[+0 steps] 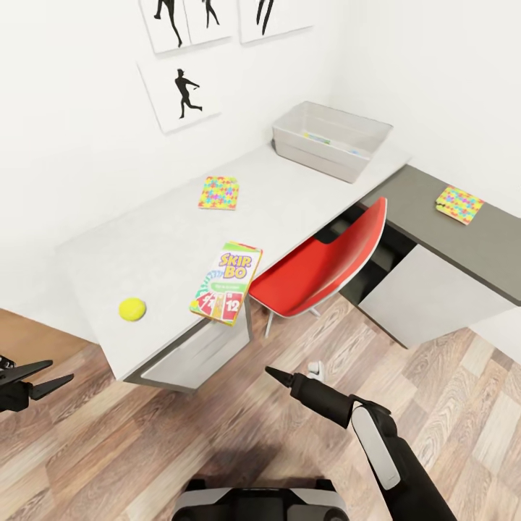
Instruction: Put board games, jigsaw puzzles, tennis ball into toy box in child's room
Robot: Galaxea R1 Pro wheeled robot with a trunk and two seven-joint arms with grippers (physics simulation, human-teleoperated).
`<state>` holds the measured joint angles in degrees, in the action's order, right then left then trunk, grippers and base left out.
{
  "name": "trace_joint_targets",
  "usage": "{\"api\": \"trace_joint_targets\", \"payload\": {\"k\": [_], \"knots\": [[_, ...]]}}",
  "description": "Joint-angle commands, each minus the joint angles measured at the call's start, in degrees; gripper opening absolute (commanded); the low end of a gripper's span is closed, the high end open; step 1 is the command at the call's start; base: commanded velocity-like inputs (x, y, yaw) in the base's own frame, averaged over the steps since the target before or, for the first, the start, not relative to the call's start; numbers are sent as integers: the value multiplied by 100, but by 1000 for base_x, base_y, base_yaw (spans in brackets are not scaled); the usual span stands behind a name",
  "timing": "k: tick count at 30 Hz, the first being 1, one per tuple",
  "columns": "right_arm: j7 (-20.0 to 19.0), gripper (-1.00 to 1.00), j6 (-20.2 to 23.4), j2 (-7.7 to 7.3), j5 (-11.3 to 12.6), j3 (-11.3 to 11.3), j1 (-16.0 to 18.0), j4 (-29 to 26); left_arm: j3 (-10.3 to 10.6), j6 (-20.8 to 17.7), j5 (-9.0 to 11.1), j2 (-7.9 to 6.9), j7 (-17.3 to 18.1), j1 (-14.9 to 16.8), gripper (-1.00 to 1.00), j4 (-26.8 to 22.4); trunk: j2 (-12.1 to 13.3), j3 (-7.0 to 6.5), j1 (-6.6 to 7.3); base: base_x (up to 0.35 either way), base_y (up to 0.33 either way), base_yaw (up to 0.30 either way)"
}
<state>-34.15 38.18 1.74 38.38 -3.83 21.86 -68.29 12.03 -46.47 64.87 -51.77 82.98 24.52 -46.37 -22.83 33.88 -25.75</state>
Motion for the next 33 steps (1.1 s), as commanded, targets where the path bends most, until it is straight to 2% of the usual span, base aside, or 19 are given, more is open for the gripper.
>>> {"api": "trace_joint_targets", "payload": {"k": [1, 33], "knots": [[5, 100, 41, 2, 29, 6, 3, -6, 35, -59, 36, -9, 24, 9, 100, 5, -9, -2, -4, 0, 0, 0], [5, 100, 41, 10, 24, -54, 3, -27, 15, -55, 35, -2, 15, 9, 100, 5, -9, -305, -4, 0, 0, 0]]}}
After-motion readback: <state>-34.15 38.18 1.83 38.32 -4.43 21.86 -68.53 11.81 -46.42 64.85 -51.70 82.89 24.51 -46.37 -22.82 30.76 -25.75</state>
